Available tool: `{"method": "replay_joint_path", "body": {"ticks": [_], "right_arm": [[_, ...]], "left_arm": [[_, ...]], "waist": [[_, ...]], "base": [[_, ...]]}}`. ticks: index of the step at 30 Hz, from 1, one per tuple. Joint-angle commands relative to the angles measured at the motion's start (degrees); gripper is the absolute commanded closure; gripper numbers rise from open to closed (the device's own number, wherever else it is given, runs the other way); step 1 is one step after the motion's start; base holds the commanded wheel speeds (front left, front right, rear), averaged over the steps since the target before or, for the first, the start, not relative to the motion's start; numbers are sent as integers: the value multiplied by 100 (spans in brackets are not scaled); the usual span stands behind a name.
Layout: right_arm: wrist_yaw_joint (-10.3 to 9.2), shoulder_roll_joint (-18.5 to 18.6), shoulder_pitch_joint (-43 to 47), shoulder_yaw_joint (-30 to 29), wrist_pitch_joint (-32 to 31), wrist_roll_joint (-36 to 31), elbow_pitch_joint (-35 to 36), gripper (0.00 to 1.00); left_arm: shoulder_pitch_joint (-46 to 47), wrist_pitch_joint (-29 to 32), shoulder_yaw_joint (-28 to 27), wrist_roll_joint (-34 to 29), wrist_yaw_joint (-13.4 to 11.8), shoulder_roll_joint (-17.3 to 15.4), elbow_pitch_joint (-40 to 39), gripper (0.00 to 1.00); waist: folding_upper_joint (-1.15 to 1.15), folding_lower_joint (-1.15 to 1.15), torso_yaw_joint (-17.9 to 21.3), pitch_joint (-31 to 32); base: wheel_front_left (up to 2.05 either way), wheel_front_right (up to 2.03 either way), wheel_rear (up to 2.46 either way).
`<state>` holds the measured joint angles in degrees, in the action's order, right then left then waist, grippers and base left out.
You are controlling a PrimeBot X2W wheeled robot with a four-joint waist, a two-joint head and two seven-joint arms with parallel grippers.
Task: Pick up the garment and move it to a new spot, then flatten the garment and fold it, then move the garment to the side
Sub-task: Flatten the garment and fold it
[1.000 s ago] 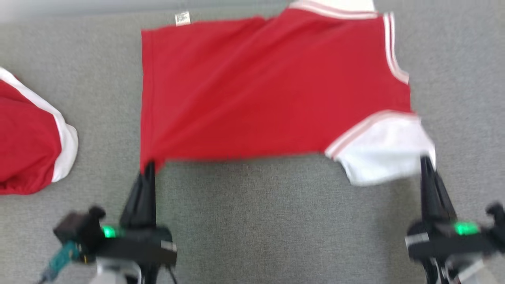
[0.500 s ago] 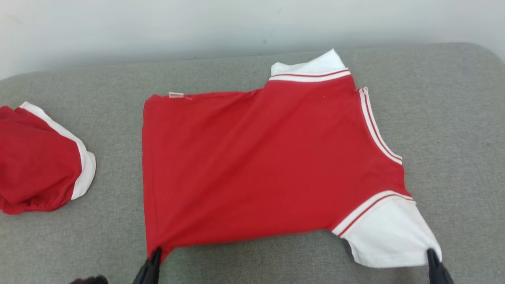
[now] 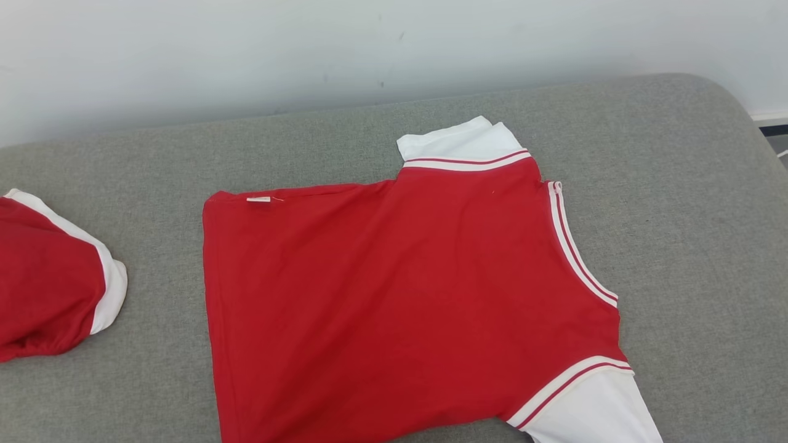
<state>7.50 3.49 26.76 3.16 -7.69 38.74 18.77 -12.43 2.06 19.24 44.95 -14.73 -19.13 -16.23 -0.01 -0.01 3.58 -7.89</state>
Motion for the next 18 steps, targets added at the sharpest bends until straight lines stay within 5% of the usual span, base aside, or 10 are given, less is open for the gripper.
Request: {"method": "replay_joint_path", "body": {"ticks": [1,18], "right_arm": [[-2,-17,57,-38,-44,-31,28,100],[-1,42,-1321,-336,-304,182,130,100]], "left_arm": [[-71,21,6,63,-17,-35,-47,100],[661,78,-92,411,249,176,-201,100]], "waist": [[1,1,-3,4],[1,1,-175,-294]], "base": [[0,0,0],[0,0,0]]}}
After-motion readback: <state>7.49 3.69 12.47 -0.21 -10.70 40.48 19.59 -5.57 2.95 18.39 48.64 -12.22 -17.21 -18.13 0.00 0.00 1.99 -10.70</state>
